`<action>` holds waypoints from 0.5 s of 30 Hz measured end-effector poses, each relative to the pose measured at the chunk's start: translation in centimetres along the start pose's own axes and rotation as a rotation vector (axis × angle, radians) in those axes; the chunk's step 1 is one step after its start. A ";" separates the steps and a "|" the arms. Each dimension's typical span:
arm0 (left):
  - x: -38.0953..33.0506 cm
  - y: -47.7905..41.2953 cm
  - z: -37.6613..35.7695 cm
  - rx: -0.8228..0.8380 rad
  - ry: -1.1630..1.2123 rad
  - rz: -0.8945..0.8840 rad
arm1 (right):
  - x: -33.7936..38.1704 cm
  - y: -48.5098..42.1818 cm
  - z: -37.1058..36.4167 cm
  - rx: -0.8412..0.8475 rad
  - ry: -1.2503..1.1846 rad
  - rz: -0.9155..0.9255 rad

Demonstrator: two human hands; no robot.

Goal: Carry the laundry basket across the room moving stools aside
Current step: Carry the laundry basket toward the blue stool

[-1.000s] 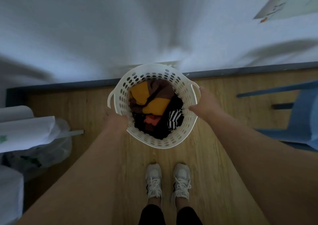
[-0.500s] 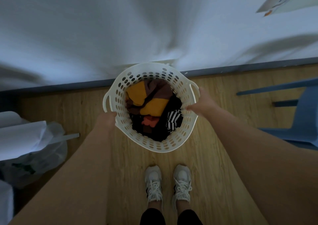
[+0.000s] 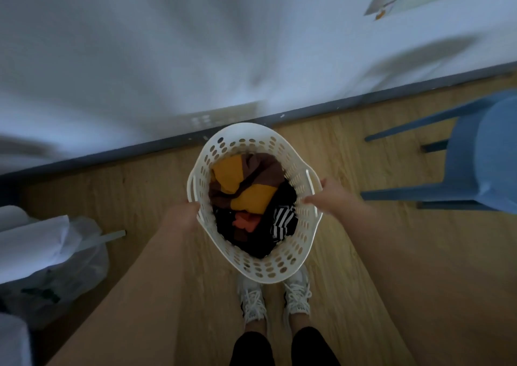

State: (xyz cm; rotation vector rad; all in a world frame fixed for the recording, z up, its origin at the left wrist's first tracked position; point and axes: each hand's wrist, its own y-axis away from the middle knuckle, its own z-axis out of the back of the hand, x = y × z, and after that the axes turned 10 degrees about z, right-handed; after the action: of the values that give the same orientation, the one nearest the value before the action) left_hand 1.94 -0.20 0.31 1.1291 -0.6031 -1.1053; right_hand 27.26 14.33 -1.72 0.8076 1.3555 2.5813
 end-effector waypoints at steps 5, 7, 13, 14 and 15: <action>0.2 2.3 -1.6 0.035 -0.149 -0.016 | -3.1 3.4 1.5 -0.027 -0.040 -0.063; 0.7 3.0 -2.3 0.031 -0.189 -0.031 | -3.9 4.6 1.6 -0.039 -0.029 -0.068; 1.1 7.1 -5.6 0.036 -0.286 -0.081 | -7.5 8.7 3.4 -0.080 -0.079 -0.114; 1.1 8.0 -6.4 0.046 -0.303 -0.101 | -8.5 9.6 3.9 -0.091 -0.105 -0.130; 1.0 8.8 -6.9 0.049 -0.317 -0.111 | -9.1 9.9 4.1 -0.100 -0.121 -0.136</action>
State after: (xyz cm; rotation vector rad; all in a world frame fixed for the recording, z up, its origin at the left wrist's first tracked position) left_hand 11.48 1.82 5.79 1.0463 -0.8257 -1.3861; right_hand 38.44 8.37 4.38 0.8117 1.1939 2.4324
